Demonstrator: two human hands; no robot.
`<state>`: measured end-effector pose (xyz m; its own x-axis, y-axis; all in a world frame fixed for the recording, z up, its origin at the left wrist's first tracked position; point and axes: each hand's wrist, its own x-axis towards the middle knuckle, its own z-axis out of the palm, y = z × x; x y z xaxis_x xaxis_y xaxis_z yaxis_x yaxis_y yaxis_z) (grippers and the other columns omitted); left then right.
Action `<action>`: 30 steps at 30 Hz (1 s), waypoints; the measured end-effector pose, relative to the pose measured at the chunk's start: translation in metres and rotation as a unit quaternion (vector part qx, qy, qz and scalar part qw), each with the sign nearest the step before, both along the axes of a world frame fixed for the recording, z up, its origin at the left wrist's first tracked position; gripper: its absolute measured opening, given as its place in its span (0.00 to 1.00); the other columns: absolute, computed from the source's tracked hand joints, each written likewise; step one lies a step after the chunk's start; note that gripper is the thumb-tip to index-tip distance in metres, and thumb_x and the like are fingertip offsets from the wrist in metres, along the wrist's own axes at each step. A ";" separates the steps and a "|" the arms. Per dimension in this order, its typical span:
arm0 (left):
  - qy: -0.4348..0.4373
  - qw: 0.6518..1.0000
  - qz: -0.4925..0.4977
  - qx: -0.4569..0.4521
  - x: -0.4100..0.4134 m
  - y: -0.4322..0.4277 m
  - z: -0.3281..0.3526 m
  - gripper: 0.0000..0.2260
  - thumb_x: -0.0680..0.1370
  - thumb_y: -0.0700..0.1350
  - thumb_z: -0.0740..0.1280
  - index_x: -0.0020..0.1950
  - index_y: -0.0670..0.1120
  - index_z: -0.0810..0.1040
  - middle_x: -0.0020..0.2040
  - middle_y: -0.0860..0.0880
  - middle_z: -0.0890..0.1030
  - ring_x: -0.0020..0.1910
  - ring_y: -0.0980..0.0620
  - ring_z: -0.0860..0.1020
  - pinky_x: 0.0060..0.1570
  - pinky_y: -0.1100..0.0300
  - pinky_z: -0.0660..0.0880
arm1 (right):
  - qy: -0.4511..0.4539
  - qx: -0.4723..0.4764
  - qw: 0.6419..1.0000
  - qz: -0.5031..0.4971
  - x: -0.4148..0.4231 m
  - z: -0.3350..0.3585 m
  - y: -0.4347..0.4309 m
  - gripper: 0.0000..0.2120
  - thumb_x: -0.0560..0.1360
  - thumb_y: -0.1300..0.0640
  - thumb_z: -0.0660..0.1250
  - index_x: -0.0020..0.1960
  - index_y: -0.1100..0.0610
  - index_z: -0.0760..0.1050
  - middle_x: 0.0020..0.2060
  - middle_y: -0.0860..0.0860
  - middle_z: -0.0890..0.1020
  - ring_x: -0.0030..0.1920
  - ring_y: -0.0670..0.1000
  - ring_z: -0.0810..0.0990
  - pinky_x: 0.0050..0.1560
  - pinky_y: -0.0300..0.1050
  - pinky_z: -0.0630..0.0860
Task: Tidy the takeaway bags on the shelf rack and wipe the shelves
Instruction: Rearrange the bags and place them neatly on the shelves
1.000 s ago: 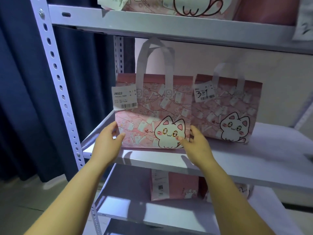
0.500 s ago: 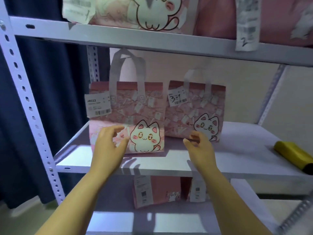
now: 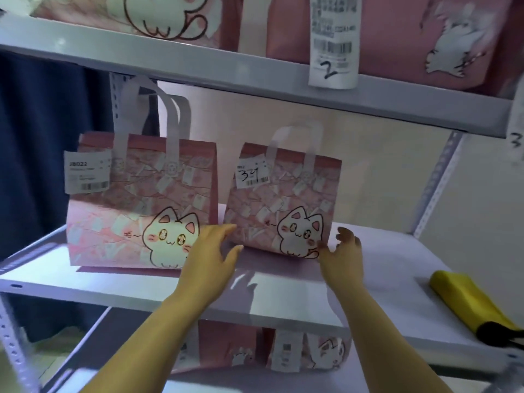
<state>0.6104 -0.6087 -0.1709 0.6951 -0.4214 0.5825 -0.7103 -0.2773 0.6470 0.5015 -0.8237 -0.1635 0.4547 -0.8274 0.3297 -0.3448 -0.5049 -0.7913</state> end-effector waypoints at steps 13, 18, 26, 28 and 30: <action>0.101 0.990 0.063 0.078 0.015 -0.048 -0.005 0.26 0.76 0.46 0.66 0.72 0.47 0.64 0.61 0.41 0.71 0.60 0.42 0.70 0.59 0.52 0.68 | 0.008 0.037 0.998 0.058 0.014 -0.010 -0.045 0.02 0.76 0.58 0.60 0.47 0.56 0.71 0.42 0.50 0.77 0.36 0.49 0.76 0.31 0.39 0.70; 0.130 0.987 0.081 0.058 0.014 -0.052 -0.006 0.28 0.76 0.42 0.66 0.73 0.41 0.58 0.64 0.35 0.67 0.62 0.37 0.67 0.61 0.47 0.67 | 0.011 0.033 0.998 0.047 0.002 -0.015 -0.049 0.08 0.75 0.67 0.55 0.43 0.57 0.69 0.37 0.52 0.76 0.33 0.47 0.72 0.26 0.38 0.65; 0.117 0.992 0.037 0.001 -0.005 -0.048 -0.014 0.21 0.76 0.45 0.67 0.67 0.45 0.67 0.58 0.48 0.71 0.55 0.49 0.73 0.53 0.60 0.69 | 0.019 0.022 0.999 0.029 -0.032 -0.018 -0.047 0.08 0.78 0.63 0.52 0.46 0.54 0.69 0.36 0.50 0.76 0.35 0.49 0.74 0.28 0.40 0.64; 0.086 0.995 0.040 -0.002 -0.013 -0.043 -0.016 0.21 0.76 0.45 0.66 0.68 0.46 0.67 0.56 0.52 0.69 0.52 0.52 0.71 0.52 0.62 0.67 | 0.017 0.015 0.999 0.030 -0.039 -0.019 -0.044 0.07 0.78 0.61 0.53 0.47 0.53 0.68 0.37 0.47 0.75 0.36 0.46 0.73 0.29 0.40 0.64; 0.061 0.997 0.049 0.003 -0.017 -0.036 -0.019 0.20 0.77 0.45 0.66 0.68 0.47 0.67 0.57 0.51 0.70 0.54 0.51 0.71 0.53 0.61 0.66 | 0.010 0.009 0.999 0.034 -0.043 -0.018 -0.039 0.06 0.79 0.61 0.53 0.47 0.53 0.68 0.36 0.47 0.75 0.36 0.45 0.73 0.29 0.39 0.63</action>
